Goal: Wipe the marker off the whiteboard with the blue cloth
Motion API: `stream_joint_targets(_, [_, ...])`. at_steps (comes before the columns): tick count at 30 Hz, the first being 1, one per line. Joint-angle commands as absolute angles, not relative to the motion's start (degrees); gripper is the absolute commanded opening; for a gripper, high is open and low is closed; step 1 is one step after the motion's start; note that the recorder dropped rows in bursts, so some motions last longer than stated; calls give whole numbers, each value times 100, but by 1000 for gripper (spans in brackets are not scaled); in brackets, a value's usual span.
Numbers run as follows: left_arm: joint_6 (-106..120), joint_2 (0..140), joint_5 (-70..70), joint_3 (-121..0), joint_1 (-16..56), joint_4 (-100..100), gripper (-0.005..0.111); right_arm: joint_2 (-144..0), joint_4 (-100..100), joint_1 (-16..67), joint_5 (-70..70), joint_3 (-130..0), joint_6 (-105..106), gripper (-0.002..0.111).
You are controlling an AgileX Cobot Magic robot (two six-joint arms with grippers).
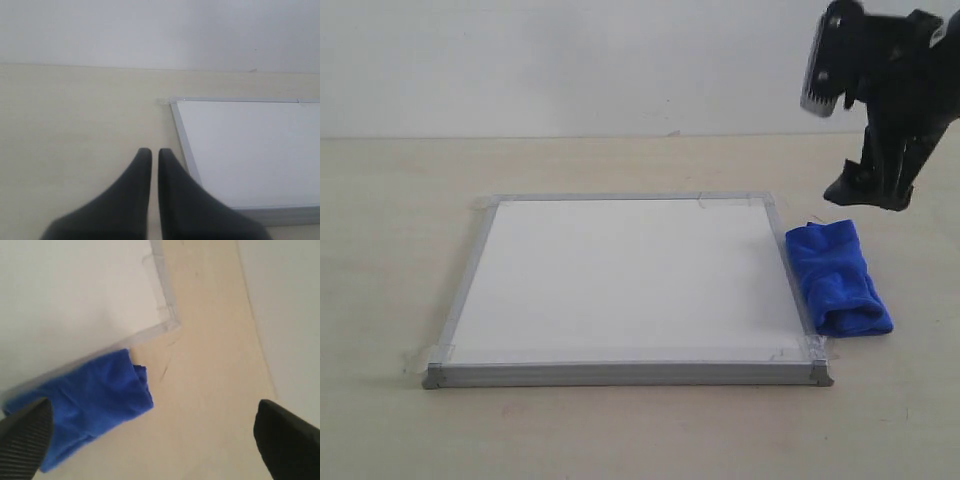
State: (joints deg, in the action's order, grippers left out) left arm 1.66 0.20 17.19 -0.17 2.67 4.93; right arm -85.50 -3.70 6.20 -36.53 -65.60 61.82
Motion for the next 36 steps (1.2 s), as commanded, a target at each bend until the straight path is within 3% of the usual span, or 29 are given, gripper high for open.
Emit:
stream_joint_targets(1, [175, 0, 1676, 0, 251, 485, 5, -7961, -724, 625, -4487, -6530, 4513, 100])
stream_joint_targets(4, [175, 0, 1676, 0, 251, 485, 5, -7615, -1009, 625, -4994, -6530, 4156, 97])
stream_joint_targets(6, [175, 0, 1676, 0, 251, 485, 5, -7395, -1332, 625, -5254, -6530, 3949, 85])
stream_joint_targets(8, [175, 0, 1676, 0, 251, 485, 5, -7218, -1634, 625, -5525, -6530, 3704, 66])
stream_joint_targets(12, [175, 0, 1676, 0, 251, 485, 5, -6945, -2023, 625, -6173, -6530, 2829, 8])
stream_joint_targets(13, [175, 0, 1676, 0, 251, 485, 5, -6879, -2066, 625, -6412, -6530, 2714, 0])
stream_joint_targets(18, [175, 0, 1676, 0, 251, 485, 5, -6329, -2646, 625, -6934, -6355, 2635, 15])
stream_joint_targets(24, [175, 0, 1676, 0, 251, 485, 5, -4703, -3489, 625, -5482, -5235, 2942, 31])
stream_joint_targets(34, [175, 0, 1676, 0, 251, 485, 5, -2260, -3320, 625, -4581, -4065, 2921, 32])
stream_joint_targets(36, [175, 0, 1676, 0, 251, 485, 5, -2072, -3285, 625, -4781, -4065, 2698, 26])
